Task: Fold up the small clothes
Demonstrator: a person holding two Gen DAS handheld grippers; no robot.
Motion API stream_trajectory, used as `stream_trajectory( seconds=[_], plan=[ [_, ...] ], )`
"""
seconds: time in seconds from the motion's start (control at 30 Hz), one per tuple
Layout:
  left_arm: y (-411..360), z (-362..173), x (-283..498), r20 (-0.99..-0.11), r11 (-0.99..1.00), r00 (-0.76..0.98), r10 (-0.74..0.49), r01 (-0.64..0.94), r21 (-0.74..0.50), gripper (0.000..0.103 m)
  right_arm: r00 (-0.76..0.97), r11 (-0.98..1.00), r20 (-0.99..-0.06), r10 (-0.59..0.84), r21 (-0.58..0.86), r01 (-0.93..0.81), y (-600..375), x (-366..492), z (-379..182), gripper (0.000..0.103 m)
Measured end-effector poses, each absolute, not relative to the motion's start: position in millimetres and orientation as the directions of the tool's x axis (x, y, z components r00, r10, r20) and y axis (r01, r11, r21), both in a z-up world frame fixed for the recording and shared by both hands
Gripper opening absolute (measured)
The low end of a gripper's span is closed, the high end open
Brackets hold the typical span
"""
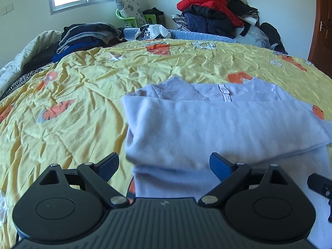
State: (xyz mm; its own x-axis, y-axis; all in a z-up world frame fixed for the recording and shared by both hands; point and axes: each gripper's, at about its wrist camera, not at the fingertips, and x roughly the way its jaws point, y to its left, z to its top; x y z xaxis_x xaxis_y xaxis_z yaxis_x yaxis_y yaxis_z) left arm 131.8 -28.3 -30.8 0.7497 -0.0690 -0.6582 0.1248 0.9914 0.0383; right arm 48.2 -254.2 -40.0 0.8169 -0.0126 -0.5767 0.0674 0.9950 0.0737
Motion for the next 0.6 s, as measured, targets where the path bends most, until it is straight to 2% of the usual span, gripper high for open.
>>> stream_trajectory(
  seconds=[0.6],
  plan=[
    [-2,-41,77,-0.684,0.996,0.727,-0.063,0.094,0.008,0.095,0.806,0.996,-0.590,0.044,0.088,0.010,-224,-2,-42,0.099]
  ],
)
